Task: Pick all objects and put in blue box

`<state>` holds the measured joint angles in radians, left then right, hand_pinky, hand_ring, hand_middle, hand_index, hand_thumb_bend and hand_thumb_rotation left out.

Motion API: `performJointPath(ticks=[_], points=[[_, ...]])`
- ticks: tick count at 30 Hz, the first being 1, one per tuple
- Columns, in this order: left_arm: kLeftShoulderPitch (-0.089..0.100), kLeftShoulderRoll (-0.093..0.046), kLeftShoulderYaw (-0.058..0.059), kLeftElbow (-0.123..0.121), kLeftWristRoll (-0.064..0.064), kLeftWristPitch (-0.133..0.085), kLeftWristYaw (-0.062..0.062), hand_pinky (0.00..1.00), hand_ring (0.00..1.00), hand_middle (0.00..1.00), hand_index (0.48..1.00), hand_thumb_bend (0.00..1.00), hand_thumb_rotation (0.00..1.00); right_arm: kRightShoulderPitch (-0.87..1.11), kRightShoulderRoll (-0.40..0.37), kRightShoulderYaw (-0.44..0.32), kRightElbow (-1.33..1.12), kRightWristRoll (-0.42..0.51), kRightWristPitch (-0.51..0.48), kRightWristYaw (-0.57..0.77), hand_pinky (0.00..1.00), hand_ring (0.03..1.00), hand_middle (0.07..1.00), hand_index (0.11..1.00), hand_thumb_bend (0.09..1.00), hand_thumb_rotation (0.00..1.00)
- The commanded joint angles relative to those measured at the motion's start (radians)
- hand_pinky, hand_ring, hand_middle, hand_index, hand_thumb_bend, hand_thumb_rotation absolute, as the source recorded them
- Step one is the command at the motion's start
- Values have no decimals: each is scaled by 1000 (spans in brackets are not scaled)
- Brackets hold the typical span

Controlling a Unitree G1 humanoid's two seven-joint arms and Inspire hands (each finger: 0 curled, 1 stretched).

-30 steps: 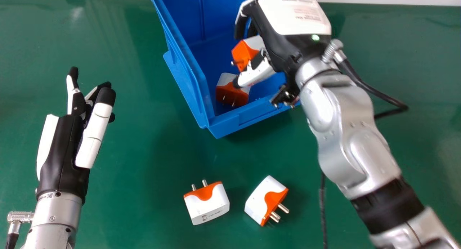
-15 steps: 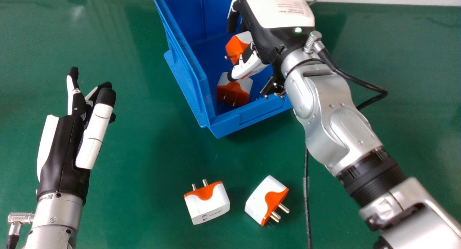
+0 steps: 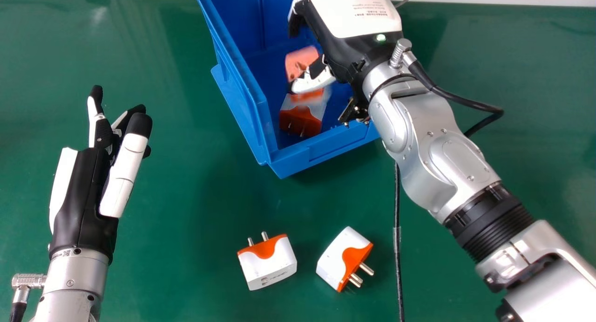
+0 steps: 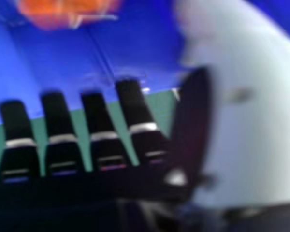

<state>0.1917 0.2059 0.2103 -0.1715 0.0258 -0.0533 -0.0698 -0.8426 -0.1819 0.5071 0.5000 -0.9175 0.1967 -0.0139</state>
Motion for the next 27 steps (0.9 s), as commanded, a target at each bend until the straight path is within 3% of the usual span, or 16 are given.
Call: performJointPath(ticks=[1, 10, 15, 19, 23, 27], points=[[-7, -1, -4, -19, 4, -5, 7, 813, 919, 908, 923, 827, 972, -11, -20, 3, -37, -19, 8, 0, 885, 998, 999, 993, 437, 515], [-10, 2, -6, -13, 7, -4, 8, 821, 921, 908, 920, 840, 978, 47, -47, 14, -123, -26, 40, -8, 896, 1000, 1000, 989, 418, 505], [-5, 1, -4, -17, 0, -5, 6, 824, 923, 909, 920, 847, 978, 129, -80, 14, -254, -53, 50, 2, 908, 1000, 1000, 988, 409, 497], [0, -1, -4, -34, -5, 5, 3, 825, 923, 909, 921, 867, 968, 298, -158, 14, -484, -131, 62, 33, 932, 1000, 1000, 986, 368, 527], [1, 1, -4, -35, -4, 8, 3, 823, 922, 909, 920, 871, 965, 470, -180, -27, -709, -127, 89, 116, 938, 1000, 1000, 984, 358, 526], [10, 3, -4, -51, 2, 15, 3, 820, 921, 906, 920, 874, 967, 700, -202, -75, -945, -126, 76, 118, 934, 1000, 1000, 977, 351, 498]])
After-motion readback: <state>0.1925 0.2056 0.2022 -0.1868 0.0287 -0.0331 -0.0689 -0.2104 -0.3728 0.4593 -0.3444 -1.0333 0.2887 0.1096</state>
